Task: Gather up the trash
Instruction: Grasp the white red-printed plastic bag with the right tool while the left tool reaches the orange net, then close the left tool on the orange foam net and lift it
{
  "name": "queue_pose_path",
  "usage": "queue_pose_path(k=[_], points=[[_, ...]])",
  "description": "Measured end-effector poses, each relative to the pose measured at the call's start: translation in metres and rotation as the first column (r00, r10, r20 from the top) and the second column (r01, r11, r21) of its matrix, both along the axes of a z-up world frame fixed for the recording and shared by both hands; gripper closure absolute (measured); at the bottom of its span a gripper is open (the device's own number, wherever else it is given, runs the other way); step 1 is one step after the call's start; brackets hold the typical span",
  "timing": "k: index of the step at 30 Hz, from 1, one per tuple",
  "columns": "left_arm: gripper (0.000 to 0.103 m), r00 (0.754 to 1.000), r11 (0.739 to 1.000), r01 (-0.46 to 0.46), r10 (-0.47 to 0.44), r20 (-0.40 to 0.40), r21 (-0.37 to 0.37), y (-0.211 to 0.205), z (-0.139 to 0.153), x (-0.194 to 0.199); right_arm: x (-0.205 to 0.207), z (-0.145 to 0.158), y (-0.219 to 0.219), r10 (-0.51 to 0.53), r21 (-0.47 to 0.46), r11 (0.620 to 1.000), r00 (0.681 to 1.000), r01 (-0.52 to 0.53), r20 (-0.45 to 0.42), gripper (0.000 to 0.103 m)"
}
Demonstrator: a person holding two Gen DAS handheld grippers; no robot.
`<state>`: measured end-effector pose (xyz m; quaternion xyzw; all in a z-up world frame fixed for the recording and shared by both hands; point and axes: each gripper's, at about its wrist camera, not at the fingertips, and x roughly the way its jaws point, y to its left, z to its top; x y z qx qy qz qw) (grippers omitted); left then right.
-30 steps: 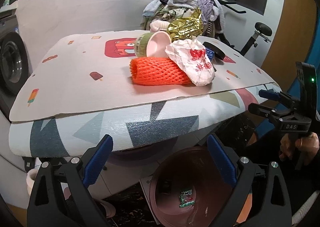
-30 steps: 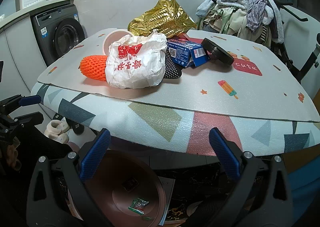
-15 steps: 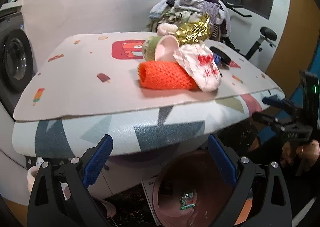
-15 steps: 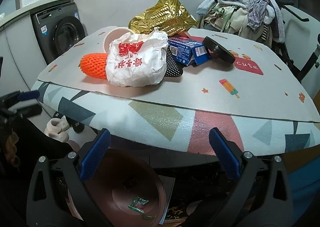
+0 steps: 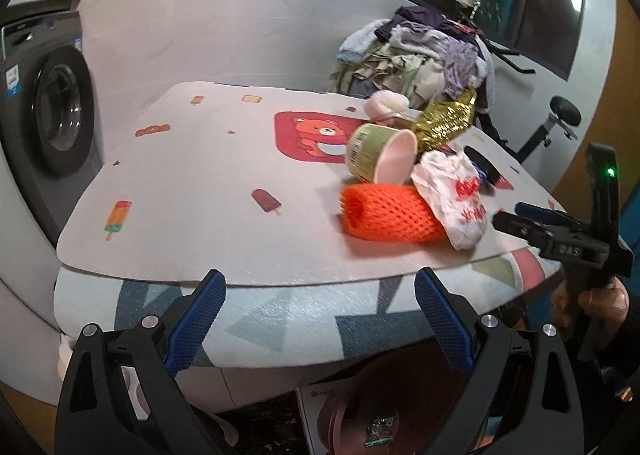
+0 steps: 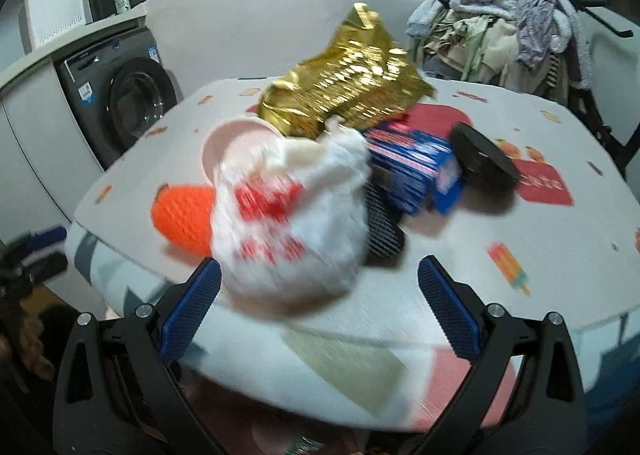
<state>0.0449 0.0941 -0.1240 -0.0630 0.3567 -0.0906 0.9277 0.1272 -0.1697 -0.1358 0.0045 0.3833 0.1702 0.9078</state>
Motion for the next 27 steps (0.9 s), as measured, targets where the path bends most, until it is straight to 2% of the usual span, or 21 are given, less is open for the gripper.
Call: queue_pose_path(k=[6,8,11,12,13,16,22,27], points=[[0.010,1.000,1.000,-0.009,0.009,-0.006,-0.021,0.004,-0.003,0.008,0.032,-0.003,0.029,-0.005,0.001,1.000,1.000,0.005,-0.015,0.006],[0.010,1.000,1.000,-0.007,0.007,-0.012,-0.028,0.002,-0.005,0.009,0.045,-0.010,0.033,-0.043,-0.006,0.999,0.997,0.043,-0.056,0.006],[0.010,1.000,0.999,0.012,-0.013,-0.024,-0.044,-0.001,-0.009,0.012,0.055,-0.022,0.033,-0.040,0.022,0.999,0.992,0.043,-0.120,0.006],[0.010,0.999,0.998,0.024,-0.025,-0.026,-0.051,-0.003,-0.009,0.013,0.055,-0.023,0.032,-0.033,0.036,0.999,0.991,0.038,-0.127,0.011],[0.010,0.999,0.998,0.033,-0.034,-0.025,-0.057,-0.004,-0.008,0.014,0.052,-0.023,0.031,-0.023,0.056,0.998,0.992,0.030,-0.124,0.025],[0.010,0.997,0.994,0.072,-0.073,-0.020,-0.080,-0.010,-0.006,0.016,0.041,-0.014,0.022,0.001,0.108,0.994,0.995,0.010,-0.098,0.041],[0.010,0.994,0.985,0.096,-0.104,-0.046,-0.146,-0.022,-0.003,0.034,0.005,0.012,-0.011,-0.033,0.176,0.984,0.999,0.031,0.008,0.045],[0.019,0.988,0.971,0.087,-0.112,-0.102,-0.222,-0.031,-0.007,0.064,-0.018,0.013,-0.042,-0.086,0.151,0.985,0.996,0.082,0.021,0.046]])
